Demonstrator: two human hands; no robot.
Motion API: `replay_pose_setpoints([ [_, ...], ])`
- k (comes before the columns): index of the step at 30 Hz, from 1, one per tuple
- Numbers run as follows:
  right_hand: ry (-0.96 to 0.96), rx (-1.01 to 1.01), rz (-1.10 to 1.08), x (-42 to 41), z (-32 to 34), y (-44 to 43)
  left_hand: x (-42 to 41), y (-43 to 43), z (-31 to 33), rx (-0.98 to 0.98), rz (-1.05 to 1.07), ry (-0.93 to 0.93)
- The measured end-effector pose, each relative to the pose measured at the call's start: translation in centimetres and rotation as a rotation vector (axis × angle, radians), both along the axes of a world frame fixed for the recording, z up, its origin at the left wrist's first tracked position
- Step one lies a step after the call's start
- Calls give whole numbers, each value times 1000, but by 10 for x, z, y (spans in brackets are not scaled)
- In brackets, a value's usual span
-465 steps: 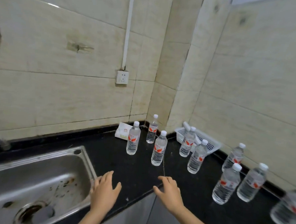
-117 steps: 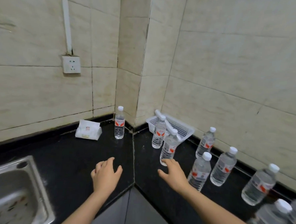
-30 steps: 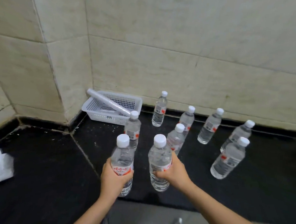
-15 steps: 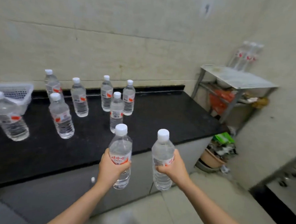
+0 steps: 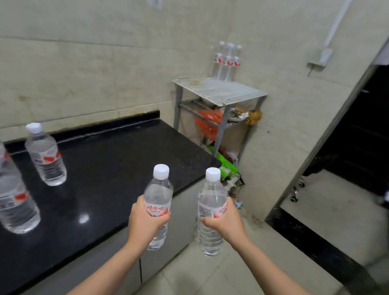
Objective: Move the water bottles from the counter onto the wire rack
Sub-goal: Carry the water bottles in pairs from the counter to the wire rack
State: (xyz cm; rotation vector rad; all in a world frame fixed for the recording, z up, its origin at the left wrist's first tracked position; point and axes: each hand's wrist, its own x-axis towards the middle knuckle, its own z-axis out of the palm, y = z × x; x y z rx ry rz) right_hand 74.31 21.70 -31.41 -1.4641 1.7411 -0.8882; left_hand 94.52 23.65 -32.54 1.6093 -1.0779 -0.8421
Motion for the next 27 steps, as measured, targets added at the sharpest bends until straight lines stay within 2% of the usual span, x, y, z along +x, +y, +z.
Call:
replay_pose_setpoints([
  [8,82,38,-143,-90,26,-104,-93,-138,-6,6,-173,-29],
  [18,101,112,-418,-217,28,-170,-209,-248,3,-14,-364,-118],
  [24,90,20,-357,-301,36,-255,-275,-332,33,-93,-390,-77],
  [27,59,-61,-329,-336,44,-310,-307,-372,59,-204,-358,-6],
])
